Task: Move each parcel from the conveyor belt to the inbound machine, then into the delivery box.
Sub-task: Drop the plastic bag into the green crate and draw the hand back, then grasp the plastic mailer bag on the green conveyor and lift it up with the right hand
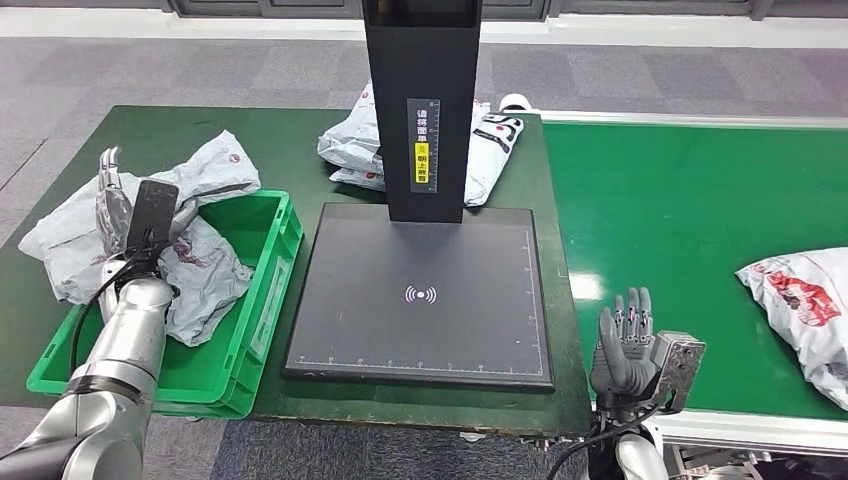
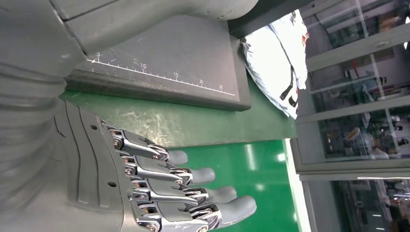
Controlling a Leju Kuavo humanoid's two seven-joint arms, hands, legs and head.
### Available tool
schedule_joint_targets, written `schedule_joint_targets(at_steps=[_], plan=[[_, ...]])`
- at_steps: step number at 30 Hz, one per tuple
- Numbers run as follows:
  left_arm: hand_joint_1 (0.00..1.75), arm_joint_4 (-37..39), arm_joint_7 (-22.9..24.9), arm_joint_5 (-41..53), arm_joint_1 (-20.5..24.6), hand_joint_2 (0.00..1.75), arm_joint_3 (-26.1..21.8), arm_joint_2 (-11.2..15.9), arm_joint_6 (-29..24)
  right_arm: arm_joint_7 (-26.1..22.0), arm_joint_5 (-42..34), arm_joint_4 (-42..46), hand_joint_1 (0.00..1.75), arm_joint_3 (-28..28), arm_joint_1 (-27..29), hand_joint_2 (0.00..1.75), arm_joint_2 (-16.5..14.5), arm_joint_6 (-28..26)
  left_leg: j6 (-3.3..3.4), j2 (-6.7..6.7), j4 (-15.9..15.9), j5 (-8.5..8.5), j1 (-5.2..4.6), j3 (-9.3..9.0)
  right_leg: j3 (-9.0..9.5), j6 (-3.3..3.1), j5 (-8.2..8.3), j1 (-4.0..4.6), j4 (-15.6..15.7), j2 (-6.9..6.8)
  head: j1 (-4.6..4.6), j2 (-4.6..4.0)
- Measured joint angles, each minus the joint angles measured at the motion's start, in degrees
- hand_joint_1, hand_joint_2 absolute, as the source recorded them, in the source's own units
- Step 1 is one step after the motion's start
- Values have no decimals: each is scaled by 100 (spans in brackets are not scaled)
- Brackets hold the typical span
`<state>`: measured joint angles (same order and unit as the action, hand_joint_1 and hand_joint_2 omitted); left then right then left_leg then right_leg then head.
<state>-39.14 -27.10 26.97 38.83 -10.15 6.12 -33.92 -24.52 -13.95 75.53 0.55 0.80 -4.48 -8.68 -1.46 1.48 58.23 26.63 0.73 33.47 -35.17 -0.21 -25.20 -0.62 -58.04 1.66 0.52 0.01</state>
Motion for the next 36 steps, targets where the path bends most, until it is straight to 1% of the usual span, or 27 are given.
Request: schedule_joint_targets(at_steps=[8,12,14,16,20,23,25,28,30,32,34,36], plan=[[0,-79,-20,-30,-16,175,-40,-32,-5,-1,-3,-2,0,0,-4,175,0,1,0,0,0,0,0,1,0,0,0,0,0,0,0,0],[0,-80,-124,-297,-22,175,-39,-42,27,-4,-27,-12,0,0,-8,175,2,4,0,0,0,0,0,1,-1,0,0,0,0,0,1,0],[0,-88,-154,-457,-47,175,-22,-57,124,-6,-35,-32,0,0,-9,175,8,7,0,0,0,0,0,0,-1,0,0,0,0,0,1,0],[0,-145,-109,-640,-116,175,34,-87,332,-9,-9,-57,0,0,-9,175,26,18,0,0,0,0,-1,0,-1,0,0,-1,0,0,1,1],[0,-411,154,-1004,-342,175,325,-179,974,0,144,-108,0,0,-9,175,100,90,0,1,1,1,-1,1,-1,0,0,-1,0,0,0,0],[0,-617,549,-1020,-456,175,701,-232,1604,65,300,-143,0,0,-13,175,154,201,1,4,1,1,-2,3,-1,0,0,-2,1,-3,0,1],[0,-660,875,-723,-460,175,995,-232,2010,147,430,-166,0,0,-25,175,175,282,1,4,1,1,-2,4,-1,0,0,-2,1,-4,0,0],[0,-604,1282,-71,-346,175,1457,-142,2664,277,671,-213,0,0,-61,175,193,413,0,0,1,0,-1,3,-3,-1,1,-1,1,-2,1,-1],[0,-552,1325,56,-222,175,1651,-57,3130,323,771,-257,0,0,-97,175,201,494,-2,-1,1,-1,0,3,-4,-2,1,0,0,-1,2,0],[0,-520,1246,-62,-106,175,1746,47,3760,340,817,-341,0,0,-153,175,219,591,-5,-1,0,-3,2,3,-4,-2,2,1,-2,0,1,1],[0,-511,1127,-309,-31,175,1781,143,4322,340,831,-435,0,0,-221,175,236,671,-7,-2,0,-5,3,3,-5,-3,2,2,-3,1,1,1],[0,-559,1011,-694,6,175,1745,214,4715,322,834,-515,0,0,-291,175,244,712,-8,-3,0,-6,3,3,-6,-3,2,2,-4,2,2,0]])
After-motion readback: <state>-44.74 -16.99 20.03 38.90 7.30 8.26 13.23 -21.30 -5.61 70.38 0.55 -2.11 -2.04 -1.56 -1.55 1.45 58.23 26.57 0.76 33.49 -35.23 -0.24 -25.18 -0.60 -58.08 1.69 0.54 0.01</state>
